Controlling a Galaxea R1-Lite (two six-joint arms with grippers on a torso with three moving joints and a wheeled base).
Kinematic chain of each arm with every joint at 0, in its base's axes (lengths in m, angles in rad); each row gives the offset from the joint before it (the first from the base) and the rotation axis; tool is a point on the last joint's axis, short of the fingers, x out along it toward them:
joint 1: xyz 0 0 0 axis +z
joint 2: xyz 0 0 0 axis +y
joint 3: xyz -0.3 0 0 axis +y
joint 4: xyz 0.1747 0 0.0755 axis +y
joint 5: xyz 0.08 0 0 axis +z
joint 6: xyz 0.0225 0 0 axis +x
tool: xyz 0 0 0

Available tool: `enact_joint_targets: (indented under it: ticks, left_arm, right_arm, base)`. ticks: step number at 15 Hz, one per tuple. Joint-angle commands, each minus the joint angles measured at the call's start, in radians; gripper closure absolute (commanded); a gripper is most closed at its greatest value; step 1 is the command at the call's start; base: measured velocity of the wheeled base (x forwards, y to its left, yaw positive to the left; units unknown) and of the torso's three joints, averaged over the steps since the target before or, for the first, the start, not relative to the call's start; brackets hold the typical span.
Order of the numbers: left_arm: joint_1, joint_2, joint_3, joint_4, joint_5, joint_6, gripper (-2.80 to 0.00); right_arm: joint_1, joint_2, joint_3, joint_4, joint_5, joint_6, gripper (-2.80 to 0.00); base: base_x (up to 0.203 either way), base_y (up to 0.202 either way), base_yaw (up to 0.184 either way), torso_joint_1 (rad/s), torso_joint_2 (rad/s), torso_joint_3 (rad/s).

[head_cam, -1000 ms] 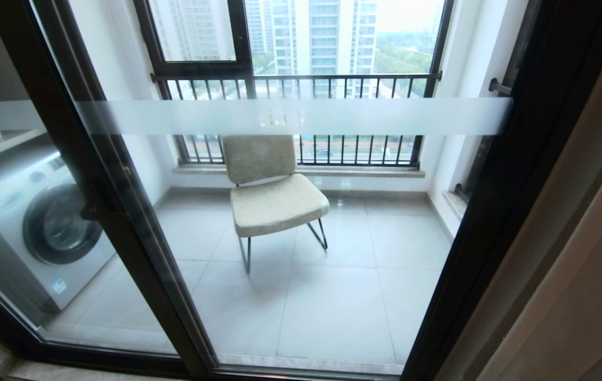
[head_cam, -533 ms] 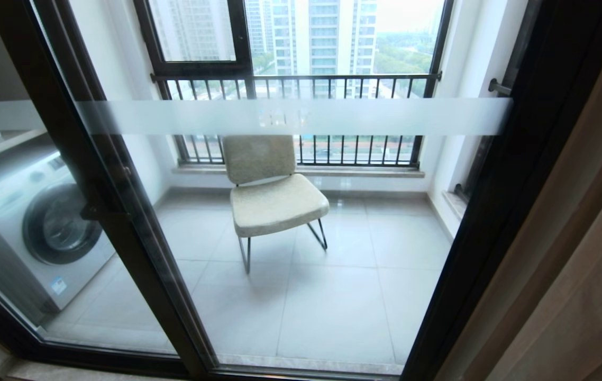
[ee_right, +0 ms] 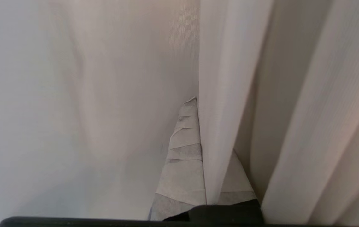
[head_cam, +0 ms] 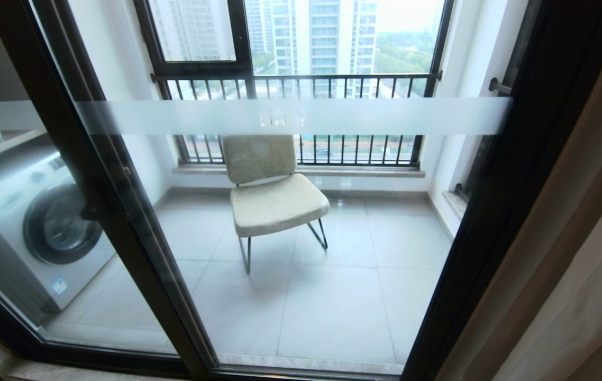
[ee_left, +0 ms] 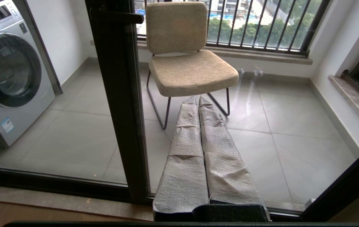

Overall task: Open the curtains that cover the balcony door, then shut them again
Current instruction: Pull the inner curtains open on both sides

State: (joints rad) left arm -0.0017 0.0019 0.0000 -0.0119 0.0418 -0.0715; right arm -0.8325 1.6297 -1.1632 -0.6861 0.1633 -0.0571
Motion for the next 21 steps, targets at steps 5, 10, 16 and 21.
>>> enact_joint_targets:
  ticks: [5,10,16,21]
  left_arm:
    - [0.0,0.0,0.0,0.0,0.001,-0.001,0.0]
    - [0.0,0.0,0.0,0.0,0.001,-0.001,0.0]
    - [0.0,0.0,0.0,0.0,0.001,-0.001,0.0]
    - [0.0,0.0,0.0,0.0,0.001,-0.001,0.0]
  right_arm:
    - [0.149,-0.058,0.0,-0.014,0.045,-0.038,0.0]
    - [0.161,-0.062,0.027,-0.065,0.046,-0.036,0.0]
    - [0.161,-0.085,0.063,-0.095,0.048,-0.038,-2.8]
    - [0.161,-0.122,0.126,-0.101,0.047,-0.041,-2.8]
  base:
    - [0.0,0.0,0.0,0.0,0.0,0.0]
    - [0.0,0.0,0.0,0.0,0.0,0.0]
    - [0.0,0.0,0.0,0.0,0.0,0.0]
    - [0.0,0.0,0.0,0.0,0.0,0.0]
